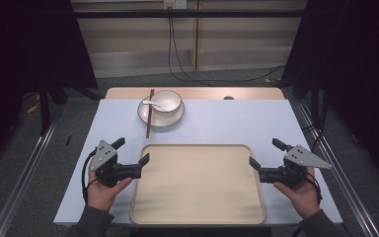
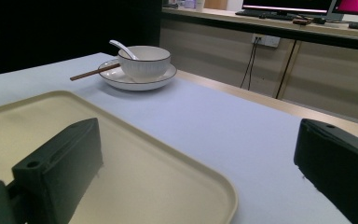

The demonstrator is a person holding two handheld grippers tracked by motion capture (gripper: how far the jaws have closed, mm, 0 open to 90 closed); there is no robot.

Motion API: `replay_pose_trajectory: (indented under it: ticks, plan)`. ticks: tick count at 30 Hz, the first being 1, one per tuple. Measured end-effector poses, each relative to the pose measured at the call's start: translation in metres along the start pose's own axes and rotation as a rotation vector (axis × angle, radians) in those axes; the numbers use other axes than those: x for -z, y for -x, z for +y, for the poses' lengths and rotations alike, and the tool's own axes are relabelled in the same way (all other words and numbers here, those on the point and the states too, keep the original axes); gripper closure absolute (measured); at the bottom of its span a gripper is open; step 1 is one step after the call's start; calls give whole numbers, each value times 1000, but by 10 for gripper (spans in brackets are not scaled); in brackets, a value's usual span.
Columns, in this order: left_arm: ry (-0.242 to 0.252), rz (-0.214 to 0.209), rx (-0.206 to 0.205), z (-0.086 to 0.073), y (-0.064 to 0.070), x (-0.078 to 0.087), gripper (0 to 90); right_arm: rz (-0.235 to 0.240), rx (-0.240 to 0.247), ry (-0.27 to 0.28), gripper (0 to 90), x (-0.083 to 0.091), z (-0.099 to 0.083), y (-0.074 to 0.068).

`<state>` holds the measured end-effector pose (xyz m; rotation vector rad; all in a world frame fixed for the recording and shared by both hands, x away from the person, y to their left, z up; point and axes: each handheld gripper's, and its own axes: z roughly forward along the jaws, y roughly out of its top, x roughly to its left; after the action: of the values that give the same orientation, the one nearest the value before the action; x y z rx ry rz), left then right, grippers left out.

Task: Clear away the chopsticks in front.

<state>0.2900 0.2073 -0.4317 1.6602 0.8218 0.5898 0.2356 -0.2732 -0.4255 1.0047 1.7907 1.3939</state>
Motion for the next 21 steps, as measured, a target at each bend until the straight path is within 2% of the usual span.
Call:
replay_pose_trajectory:
  ticks: [5, 9, 12, 15, 16, 20, 21]
  plan:
    - [-19, 9, 6, -2, -1, -3, 0, 6, 14, 0, 8, -1, 0, 0]
    - [-26, 23, 11, -1, -3, -6, 6, 5, 4, -8, 10, 0, -1, 0]
    - [-30, 43, 37, -1, -7, -13, 7, 9, 14, -10, 12, -1, -2, 0]
    - [-42, 66, 57, 0, -15, -19, 14, 15, 14, -12, 15, 0, -3, 0]
    - [-45, 92, 82, 2, -19, -24, 17, 11, 14, -13, 16, 0, -3, -1]
    - [-74, 117, 85, 5, -29, -33, 18, 17, 24, -11, 18, 1, -3, -1]
    - [-79, 131, 109, 6, -34, -39, 20, 18, 19, -12, 20, 1, -3, -1]
